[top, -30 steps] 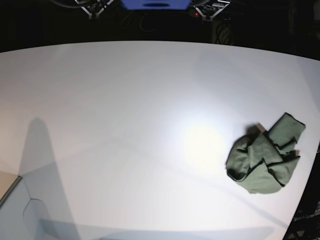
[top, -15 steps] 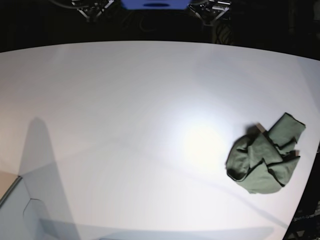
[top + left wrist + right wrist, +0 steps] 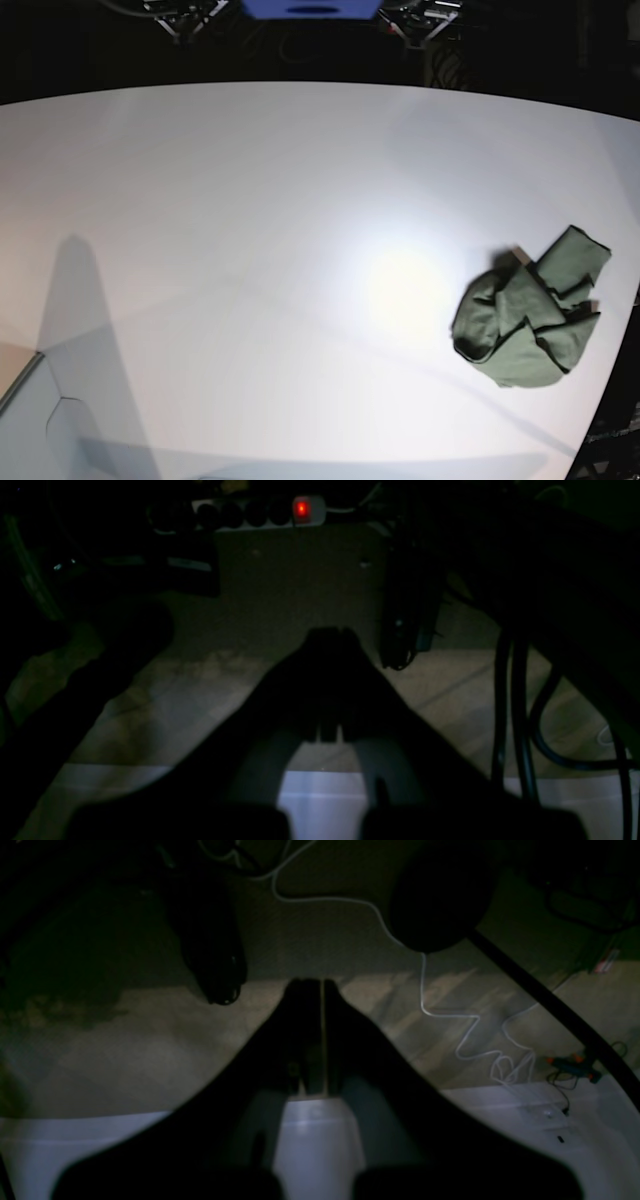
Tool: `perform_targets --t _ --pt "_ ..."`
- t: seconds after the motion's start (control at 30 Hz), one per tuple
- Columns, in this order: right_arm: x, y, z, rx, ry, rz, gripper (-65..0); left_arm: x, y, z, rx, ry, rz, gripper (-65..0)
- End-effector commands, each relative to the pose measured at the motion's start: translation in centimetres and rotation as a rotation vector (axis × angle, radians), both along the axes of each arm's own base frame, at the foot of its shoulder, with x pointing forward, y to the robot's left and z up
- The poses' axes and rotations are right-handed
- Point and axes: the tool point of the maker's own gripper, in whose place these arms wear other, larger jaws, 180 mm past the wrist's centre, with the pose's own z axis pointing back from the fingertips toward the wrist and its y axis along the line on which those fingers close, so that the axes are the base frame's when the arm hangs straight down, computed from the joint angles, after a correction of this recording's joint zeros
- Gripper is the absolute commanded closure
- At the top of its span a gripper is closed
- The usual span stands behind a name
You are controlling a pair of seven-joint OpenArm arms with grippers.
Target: Layout the t-shirt on the table in an organized manner, then fold the t-shirt properly
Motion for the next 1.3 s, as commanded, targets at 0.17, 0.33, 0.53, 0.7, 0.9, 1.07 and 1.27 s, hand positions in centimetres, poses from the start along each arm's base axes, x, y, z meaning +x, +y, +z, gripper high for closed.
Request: perform_targets --t 0.17,0.33,0.53,0.7,0.9,1.07,1.27 --pt "0.2 -1.4 0.5 -0.018 -0.054 0.003 0.0 -0.9 1.3 0.2 0.025 -0.023 0.002 0.0" --pt "0.8 -3.4 3.4 -0.052 -0.196 0.056 0.0 -3.1 2.7 1.5 0.039 -0.081 -0.01 0.0" --pt "0.5 -6.0 7.6 -0.056 -0.314 -0.003 0.0 -4.5 2.6 5.3 0.02 -0.206 -0.036 0.0" --pt "0.9 -8.5 11.1 -0.051 -0.384 -0.024 0.0 -2.8 2.0 11.0 -0.012 -0.315 -0.036 0.0" --pt "2.5 -10.3 18.0 -0.042 -0.523 -0.034 0.0 1.5 1.5 19.2 -0.121 -0.437 0.032 0.0" --pt "5.5 -11.5 25.9 -0.097 -0.692 0.006 0.0 3.7 0.2 25.4 -0.198 -0.557 0.008 0.0" --pt "9.7 -10.8 33.0 -0.136 -0.892 0.029 0.0 5.5 3.8 28.6 -0.101 -0.657 0.076 0.0"
